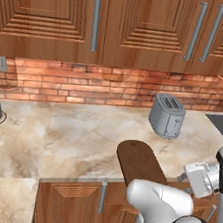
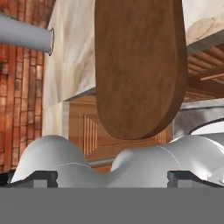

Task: Move the cutting board and knife to the sink. Then move spray from the cabinet to the counter.

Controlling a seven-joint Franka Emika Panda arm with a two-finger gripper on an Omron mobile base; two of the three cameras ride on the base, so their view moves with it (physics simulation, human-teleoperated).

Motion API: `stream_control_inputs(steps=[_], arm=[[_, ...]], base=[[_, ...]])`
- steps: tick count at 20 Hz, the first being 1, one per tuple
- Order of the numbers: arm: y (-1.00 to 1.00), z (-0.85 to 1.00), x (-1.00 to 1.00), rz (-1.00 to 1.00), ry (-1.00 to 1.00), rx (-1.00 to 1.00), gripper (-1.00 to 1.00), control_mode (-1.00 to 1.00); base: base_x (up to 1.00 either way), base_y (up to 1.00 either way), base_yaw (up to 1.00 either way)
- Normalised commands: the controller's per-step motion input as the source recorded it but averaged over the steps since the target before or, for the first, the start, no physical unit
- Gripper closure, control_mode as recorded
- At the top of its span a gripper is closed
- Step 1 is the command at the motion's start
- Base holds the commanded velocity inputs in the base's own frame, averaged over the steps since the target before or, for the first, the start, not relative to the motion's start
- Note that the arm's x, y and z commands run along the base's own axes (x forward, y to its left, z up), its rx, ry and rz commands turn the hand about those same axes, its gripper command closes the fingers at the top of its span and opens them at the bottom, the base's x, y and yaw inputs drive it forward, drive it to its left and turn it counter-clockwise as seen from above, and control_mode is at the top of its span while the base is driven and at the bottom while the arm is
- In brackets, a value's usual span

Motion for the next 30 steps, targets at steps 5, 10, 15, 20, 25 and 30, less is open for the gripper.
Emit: stream_control_inputs(steps=[5, 10, 15, 20, 25, 30], arm=[[0.00, -0.10, 0.27, 0.00, 0.00, 0.04, -1.00, -1.00], [0.00, -0.22, 0.25, 0.00, 0.00, 0.04, -1.00, -1.00], [-0.01, -0.28, 0.08, -0.02, 0.00, 0.05, -1.00, -1.00], [-0.03, -0.17, 0.00, -0.02, 0.00, 0.05, -1.00, -1.00], [0.00, 0.00, 0.00, -0.01, 0.00, 0.05, -1.00, -1.00], [0.00, -0.02, 0.03, -0.01, 0.00, 0.02, -1.00, -1.00]], base=[[0.00, 0.00, 0.00], [0.00, 0.00, 0.00], [0.00, 0.00, 0.00], [0.00, 0.00, 0.00], [0.00, 0.00, 0.00], [0.00, 0.00, 0.00]])
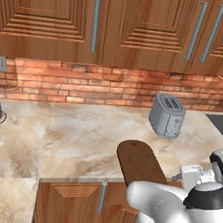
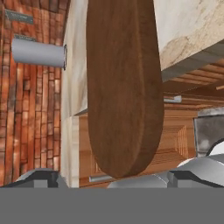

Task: Move the cutting board and knife to the sink. Then move spray from the cabinet to the counter.

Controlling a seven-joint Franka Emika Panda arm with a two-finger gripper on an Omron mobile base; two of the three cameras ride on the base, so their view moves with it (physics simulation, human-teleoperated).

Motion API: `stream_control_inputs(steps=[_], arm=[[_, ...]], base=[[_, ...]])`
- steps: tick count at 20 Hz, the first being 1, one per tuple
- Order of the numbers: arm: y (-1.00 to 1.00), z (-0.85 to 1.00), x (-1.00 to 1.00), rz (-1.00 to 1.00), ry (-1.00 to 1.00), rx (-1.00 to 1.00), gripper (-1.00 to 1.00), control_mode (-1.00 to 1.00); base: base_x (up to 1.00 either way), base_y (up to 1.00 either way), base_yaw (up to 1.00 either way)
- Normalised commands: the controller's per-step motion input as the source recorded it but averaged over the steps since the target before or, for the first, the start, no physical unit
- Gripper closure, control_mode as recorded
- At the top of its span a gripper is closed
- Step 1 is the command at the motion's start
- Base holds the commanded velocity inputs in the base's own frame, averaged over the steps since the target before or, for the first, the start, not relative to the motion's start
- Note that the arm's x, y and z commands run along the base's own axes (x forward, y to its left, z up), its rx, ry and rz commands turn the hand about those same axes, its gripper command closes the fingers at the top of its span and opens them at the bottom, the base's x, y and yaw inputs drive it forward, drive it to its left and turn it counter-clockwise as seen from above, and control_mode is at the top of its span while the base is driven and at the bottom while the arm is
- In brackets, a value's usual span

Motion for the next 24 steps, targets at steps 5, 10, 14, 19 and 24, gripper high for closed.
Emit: stream_control_inputs(steps=[5, 10, 14, 19, 24], arm=[[0.00, -0.14, 0.07, 0.00, 0.00, 0.00, -1.00, -1.00], [0.00, -0.13, 0.05, -0.01, 0.00, 0.00, -1.00, -1.00], [0.00, -0.09, 0.01, 0.00, 0.00, 0.03, -1.00, -1.00], [0.00, -0.07, 0.00, 0.00, 0.00, 0.00, -1.00, -1.00], [0.04, -0.06, 0.03, 0.00, 0.00, 0.00, -1.00, -1.00]], base=[[0.00, 0.00, 0.00], [0.00, 0.00, 0.00], [0.00, 0.00, 0.00], [0.00, 0.00, 0.00], [0.00, 0.00, 0.00]])
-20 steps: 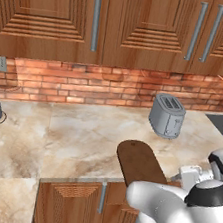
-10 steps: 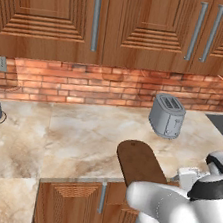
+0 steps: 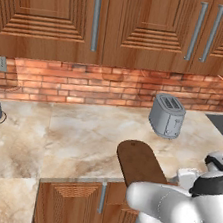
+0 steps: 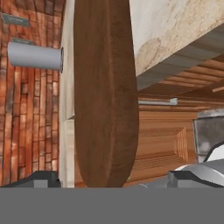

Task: Move the cutting board and knife to the sink. Then move spray from the cabinet to the counter.

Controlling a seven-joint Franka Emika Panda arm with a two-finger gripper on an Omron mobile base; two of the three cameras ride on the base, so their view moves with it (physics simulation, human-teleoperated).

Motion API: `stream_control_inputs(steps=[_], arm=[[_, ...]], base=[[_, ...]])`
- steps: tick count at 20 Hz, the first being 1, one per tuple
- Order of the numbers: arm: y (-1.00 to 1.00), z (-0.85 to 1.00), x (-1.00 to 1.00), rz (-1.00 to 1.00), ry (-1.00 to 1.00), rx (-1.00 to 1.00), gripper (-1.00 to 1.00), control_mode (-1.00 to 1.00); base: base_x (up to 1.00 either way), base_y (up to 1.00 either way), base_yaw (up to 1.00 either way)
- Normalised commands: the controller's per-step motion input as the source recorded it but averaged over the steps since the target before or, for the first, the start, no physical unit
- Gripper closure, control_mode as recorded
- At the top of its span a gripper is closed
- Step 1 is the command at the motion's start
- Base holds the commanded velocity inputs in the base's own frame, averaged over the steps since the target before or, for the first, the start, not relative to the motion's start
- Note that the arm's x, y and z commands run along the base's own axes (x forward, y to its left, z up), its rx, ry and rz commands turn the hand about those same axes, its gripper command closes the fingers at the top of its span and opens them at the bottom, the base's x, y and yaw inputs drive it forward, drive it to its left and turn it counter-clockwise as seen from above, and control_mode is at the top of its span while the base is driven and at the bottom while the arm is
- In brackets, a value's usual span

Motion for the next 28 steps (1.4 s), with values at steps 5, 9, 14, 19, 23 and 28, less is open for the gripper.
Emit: stream_control_inputs(steps=[5, 9, 14, 19, 23, 28], arm=[[0.16, -0.01, 0.05, 0.00, 0.00, 0.00, -1.00, -1.00], [0.25, 0.00, 0.04, 0.00, 0.00, 0.00, -1.00, -1.00], [0.08, 0.00, 0.04, 0.00, 0.00, 0.01, -1.00, -1.00], [0.02, 0.00, 0.02, 0.00, 0.00, 0.03, -1.00, -1.00], [0.00, 0.00, 0.00, 0.00, 0.00, 0.06, -1.00, -1.00], [0.01, 0.00, 0.00, 0.00, 0.00, 0.06, -1.00, -1.00]], base=[[0.00, 0.00, 0.00], [0.00, 0.00, 0.00], [0.00, 0.00, 0.00], [0.00, 0.00, 0.00], [0.00, 0.00, 0.00], [0.00, 0.00, 0.00]])
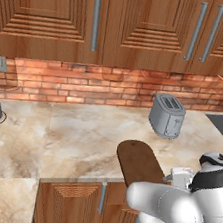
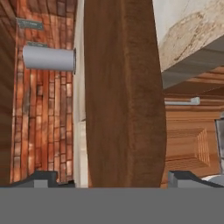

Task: Move the cutting board and knife to the sink. Then move spray from the cabinet to the counter.

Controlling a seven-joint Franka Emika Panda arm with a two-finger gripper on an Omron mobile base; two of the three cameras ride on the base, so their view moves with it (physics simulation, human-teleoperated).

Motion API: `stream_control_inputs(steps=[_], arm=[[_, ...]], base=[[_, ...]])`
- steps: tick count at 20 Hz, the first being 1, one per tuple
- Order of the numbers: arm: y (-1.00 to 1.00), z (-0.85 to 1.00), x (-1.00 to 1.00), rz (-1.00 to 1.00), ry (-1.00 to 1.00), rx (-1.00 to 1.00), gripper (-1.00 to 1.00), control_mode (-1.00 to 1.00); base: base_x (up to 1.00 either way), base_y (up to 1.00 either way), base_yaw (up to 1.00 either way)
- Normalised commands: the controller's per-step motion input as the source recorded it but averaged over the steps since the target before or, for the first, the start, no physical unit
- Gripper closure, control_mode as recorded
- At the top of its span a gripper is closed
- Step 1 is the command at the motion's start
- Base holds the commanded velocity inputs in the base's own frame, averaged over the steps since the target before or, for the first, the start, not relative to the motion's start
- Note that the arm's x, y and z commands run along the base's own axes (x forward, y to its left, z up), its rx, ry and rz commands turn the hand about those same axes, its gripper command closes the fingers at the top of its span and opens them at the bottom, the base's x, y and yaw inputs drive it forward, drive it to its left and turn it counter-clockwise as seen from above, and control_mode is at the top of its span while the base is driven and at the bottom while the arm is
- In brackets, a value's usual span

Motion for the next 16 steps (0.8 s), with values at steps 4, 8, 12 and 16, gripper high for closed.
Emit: stream_control_inputs(steps=[4, 8, 12, 16], arm=[[0.06, 0.00, 0.00, 0.00, 0.00, 0.03, -1.00, -1.00], [0.11, 0.00, 0.00, 0.00, 0.00, 0.02, -1.00, -1.00], [0.15, 0.00, 0.00, -0.01, 0.00, 0.01, -1.00, -1.00], [0.24, 0.00, 0.00, -0.03, 0.00, 0.00, -1.00, -1.00]], base=[[0.00, 0.00, 0.00], [0.00, 0.00, 0.00], [0.00, 0.00, 0.00], [0.00, 0.00, 0.00]])
